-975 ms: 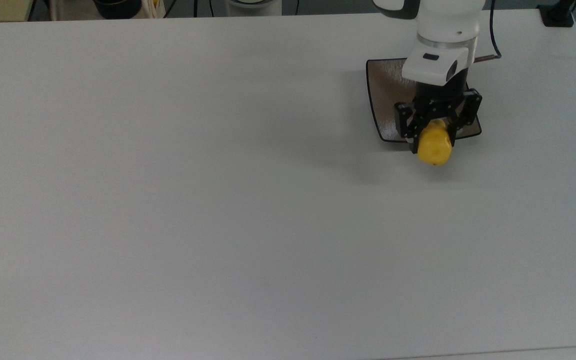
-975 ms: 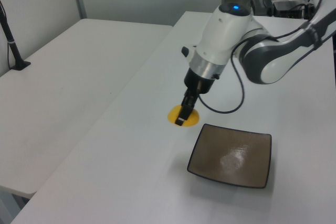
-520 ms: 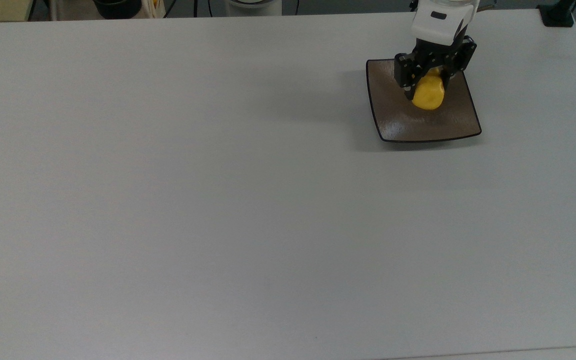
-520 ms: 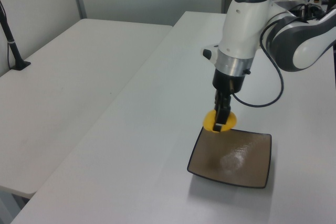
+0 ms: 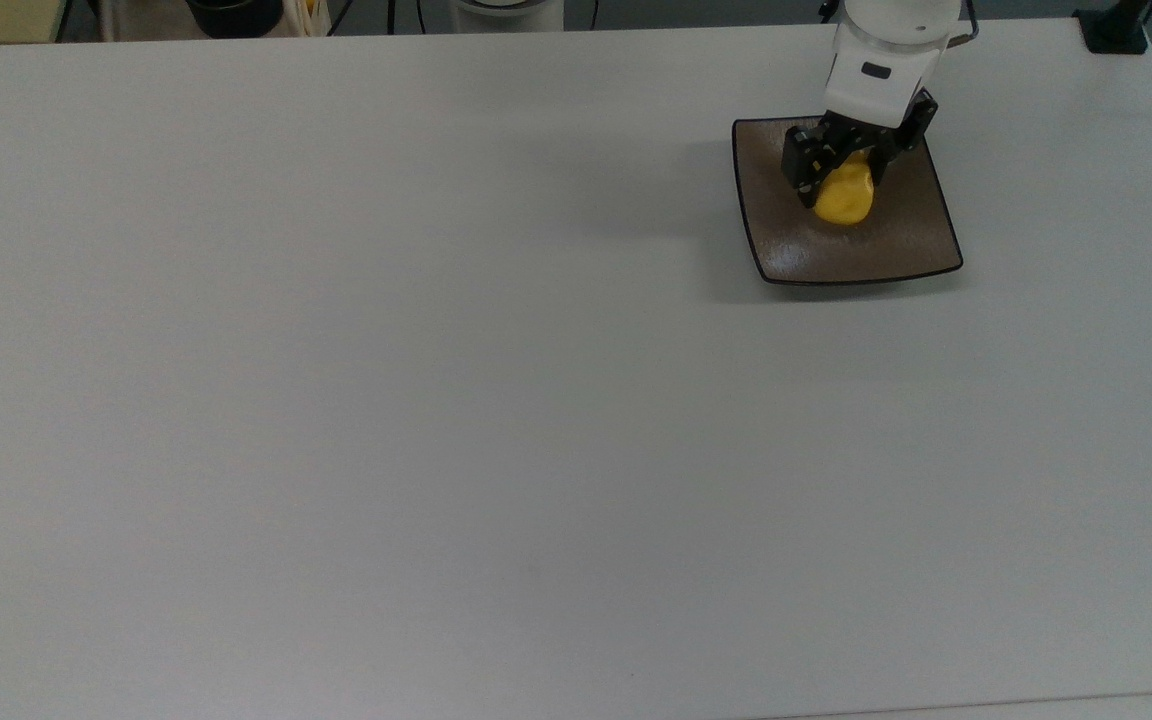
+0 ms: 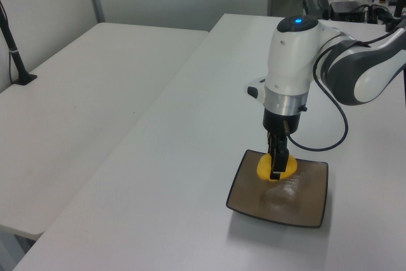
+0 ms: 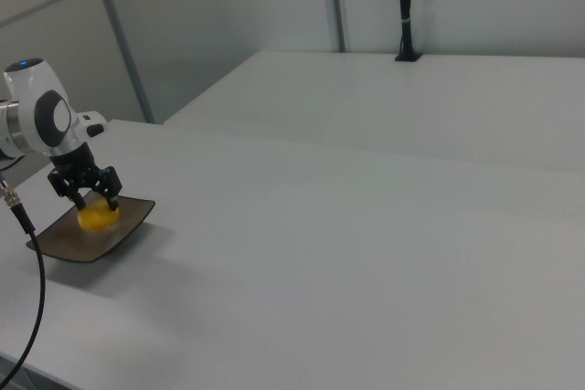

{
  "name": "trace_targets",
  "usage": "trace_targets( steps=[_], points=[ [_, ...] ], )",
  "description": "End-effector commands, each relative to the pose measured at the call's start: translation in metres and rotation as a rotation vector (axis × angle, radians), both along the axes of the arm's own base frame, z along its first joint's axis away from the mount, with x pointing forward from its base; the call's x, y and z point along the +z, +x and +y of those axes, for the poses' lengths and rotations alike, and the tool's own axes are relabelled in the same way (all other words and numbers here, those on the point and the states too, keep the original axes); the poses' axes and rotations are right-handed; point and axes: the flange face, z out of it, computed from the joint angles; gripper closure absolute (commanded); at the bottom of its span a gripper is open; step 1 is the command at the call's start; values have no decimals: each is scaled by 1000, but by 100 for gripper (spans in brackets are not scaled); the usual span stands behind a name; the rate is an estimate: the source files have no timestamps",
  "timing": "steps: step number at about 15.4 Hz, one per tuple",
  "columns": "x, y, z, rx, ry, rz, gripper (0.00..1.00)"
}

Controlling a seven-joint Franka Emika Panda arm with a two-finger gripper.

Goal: Put potatoes on a ceramic plate

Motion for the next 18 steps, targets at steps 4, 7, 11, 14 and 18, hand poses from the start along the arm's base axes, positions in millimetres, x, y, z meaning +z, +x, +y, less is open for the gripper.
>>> trace_targets(
  steps=[4,7,11,14,18],
  points=[
    [17,2,-8,19,-2,15,0],
    [31,0,-17,-2,-26,43,0],
    [56,7,-64,-84,-86,105,0],
    [80,9,-102,-146,-123,136,0],
    [114,30,-193,-310,-115,125,0]
  ],
)
